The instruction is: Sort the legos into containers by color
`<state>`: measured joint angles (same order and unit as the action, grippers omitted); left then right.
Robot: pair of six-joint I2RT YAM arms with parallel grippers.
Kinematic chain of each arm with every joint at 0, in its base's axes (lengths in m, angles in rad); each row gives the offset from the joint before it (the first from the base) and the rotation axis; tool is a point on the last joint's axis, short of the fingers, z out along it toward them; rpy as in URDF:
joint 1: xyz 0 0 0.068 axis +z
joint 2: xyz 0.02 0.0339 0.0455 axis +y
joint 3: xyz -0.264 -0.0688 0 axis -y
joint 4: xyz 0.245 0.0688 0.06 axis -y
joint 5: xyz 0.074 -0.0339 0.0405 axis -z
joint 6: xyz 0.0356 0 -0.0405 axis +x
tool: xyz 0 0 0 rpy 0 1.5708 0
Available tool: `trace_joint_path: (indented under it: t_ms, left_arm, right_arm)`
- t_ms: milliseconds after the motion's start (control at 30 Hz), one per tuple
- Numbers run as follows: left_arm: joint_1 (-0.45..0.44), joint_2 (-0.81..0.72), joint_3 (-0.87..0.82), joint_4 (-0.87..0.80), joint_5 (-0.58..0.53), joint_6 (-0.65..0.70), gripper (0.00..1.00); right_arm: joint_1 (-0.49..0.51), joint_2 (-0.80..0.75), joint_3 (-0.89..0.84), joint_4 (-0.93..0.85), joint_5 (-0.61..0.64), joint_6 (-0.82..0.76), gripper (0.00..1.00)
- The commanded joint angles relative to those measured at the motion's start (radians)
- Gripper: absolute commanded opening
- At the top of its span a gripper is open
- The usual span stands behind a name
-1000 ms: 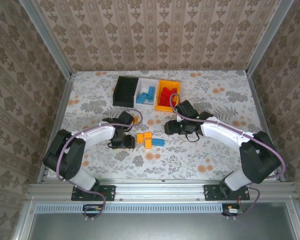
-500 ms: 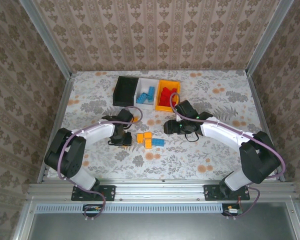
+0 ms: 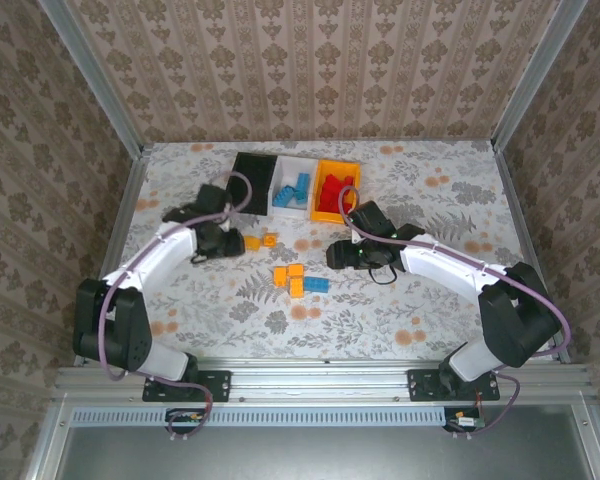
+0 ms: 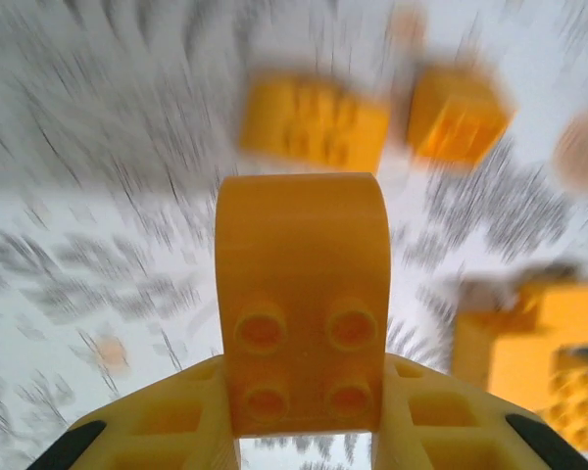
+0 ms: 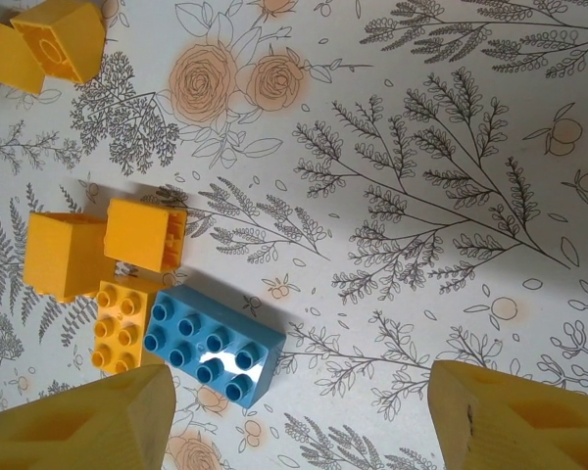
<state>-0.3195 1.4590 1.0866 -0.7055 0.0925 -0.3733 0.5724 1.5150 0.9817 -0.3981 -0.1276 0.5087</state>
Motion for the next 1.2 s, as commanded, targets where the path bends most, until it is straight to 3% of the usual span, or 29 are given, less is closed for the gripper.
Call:
trace_joint_path:
  t_ms: [0, 400, 833, 1000, 1167]
  left_arm:
    - [0.044, 0.049, 0.16, -0.073, 0.047, 0.1, 0.28]
    - [0.088, 0.464, 0.694, -0.178, 0.073, 0.178, 0.28]
    - [0.1, 0.863, 1.134, -0.307, 0.039, 0.248, 0.29]
    - [0.102, 0.952, 1.237, -0.334, 0.044, 0.253, 0.3]
    - [0.103, 1.005, 1.292, -0.354, 0.049, 0.252, 0.4]
  right_arm:
    - [0.013, 0.023, 0.014, 0.008, -0.021, 0.027, 0.7]
    - [0.023, -0.017, -0.051, 0.004, -0.011, 0.046, 0.7]
    - [0.083, -0.059, -0.141, 0.012, 0.026, 0.117, 0.7]
    - [0.114, -0.049, -0.137, 0.003, 0.048, 0.129, 0.7]
    - [0.142, -0.048, -0.124, -0.019, 0.078, 0.133, 0.71]
